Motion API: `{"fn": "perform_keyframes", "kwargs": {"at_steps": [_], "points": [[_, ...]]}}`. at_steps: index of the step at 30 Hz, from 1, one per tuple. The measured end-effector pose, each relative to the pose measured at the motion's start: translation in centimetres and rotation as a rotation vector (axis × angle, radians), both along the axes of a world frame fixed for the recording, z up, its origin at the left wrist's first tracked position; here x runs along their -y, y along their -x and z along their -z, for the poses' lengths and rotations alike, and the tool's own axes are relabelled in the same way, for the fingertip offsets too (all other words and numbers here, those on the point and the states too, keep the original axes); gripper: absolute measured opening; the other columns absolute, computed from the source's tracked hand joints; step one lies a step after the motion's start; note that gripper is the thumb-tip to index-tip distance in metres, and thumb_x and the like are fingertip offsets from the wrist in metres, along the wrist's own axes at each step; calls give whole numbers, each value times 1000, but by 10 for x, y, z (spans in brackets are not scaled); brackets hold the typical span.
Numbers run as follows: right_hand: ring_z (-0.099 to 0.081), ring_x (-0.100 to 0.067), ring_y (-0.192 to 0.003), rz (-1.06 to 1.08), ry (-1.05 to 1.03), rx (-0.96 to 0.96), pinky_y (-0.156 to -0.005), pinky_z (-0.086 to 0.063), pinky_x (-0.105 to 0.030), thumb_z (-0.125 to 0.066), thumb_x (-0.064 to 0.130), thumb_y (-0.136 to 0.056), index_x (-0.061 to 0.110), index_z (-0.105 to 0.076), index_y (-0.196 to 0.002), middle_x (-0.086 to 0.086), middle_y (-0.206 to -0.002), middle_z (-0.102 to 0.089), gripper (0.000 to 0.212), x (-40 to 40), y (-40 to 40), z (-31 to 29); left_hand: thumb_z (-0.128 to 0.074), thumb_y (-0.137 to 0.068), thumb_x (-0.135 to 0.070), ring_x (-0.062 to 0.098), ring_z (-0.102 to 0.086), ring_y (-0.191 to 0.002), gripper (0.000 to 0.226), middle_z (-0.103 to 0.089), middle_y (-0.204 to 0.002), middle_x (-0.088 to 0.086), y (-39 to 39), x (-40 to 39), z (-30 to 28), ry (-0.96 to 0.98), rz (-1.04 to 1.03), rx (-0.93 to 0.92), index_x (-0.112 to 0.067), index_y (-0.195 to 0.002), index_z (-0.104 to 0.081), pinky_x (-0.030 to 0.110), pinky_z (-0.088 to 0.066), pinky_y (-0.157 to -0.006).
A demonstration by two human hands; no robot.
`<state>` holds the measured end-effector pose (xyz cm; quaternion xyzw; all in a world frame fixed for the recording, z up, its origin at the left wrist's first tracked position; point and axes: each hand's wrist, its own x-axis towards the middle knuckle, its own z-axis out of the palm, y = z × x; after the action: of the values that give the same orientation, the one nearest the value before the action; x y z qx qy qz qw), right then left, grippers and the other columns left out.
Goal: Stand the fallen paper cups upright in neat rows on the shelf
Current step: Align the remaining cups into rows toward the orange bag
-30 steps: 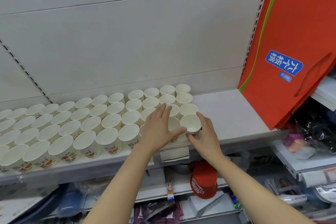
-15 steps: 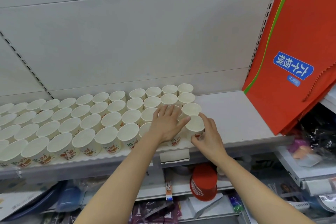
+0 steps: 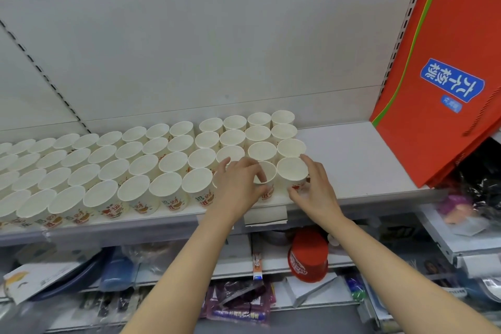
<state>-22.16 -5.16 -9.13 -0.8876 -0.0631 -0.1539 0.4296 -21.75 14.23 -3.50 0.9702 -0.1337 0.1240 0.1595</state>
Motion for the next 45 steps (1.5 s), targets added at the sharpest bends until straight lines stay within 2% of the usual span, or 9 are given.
{"fn": "perform_keyframes", "kwargs": {"at_steps": [5,12,16,19,27,31,36,40,45], "points": [[-41,-10,-124,-4,-45,37,-94,-44,-30,-71,19,-75,27,-32,-142,3,-130,-42,78,1,9,-2,-72,-77,-47,7,-52,-114,16,-60,-114,-15,4,4,0,27,19,8,-32,-76,-66,35,-10,-111],[-36,-13,-128,36,-18,117,-103,-33,-28,-78,27,-73,20,-39,-138,2,-137,-42,76,7,15,-12,-77,-66,-55,10,-49,-122,33,-59,-126,-11,16,-11,0,119,27,49,-34,-88,-68,39,-17,-112],[-43,-21,-118,34,171,276,-101,-36,-37,-75,34,-76,14,-55,-126,-3,-127,-55,57,14,13,-18,-82,-66,-47,16,-53,-112,33,-63,-119,-11,25,-38,-7,177,-70,205,-32,-94,-70,30,-25,-93],[-48,-23,-109,-9,285,334,-92,-34,-33,-62,45,-78,16,-65,-111,0,-108,-64,45,13,6,-18,-81,-68,-45,20,-52,-105,30,-64,-112,-13,29,-52,-8,153,-158,229,-35,-94,-70,31,-25,-85],[-53,-22,-87,-74,291,324,-80,-29,-30,-74,24,-76,19,-72,-93,7,-81,-68,18,11,1,-17,-75,-72,-49,16,-52,-109,20,-66,-108,-16,19,-6,7,41,11,164,-37,-88,-71,33,-20,-93],[-53,-21,-83,-88,277,324,-78,-30,-30,-66,26,-78,20,-72,-86,8,-74,-64,11,10,2,-18,-68,-81,-51,12,-51,-110,18,-67,-103,-16,14,4,8,11,-2,143,-34,-85,-72,37,-14,-102],[-53,-21,-91,-68,276,348,-80,-32,-29,-69,30,-78,21,-71,-97,9,-87,-67,22,7,3,-18,-69,-77,-54,13,-52,-111,24,-68,-104,-15,17,3,8,40,15,156,-34,-90,-71,37,-12,-105],[-49,-20,-101,-62,299,473,-83,-35,-31,-73,32,-77,18,-67,-110,6,-103,-66,36,-6,5,-23,-75,-67,-57,16,-55,-107,38,-67,-107,-14,24,-29,4,96,-83,260,-36,-98,-68,32,-19,-92],[-49,-21,-95,-175,404,540,-82,-32,-31,-68,33,-80,18,-69,-100,5,-96,-66,25,-34,7,-20,-68,-77,-59,15,-51,-107,30,-66,-105,-14,31,-64,0,-16,-144,149,-37,-98,-69,33,-19,-91]]}}
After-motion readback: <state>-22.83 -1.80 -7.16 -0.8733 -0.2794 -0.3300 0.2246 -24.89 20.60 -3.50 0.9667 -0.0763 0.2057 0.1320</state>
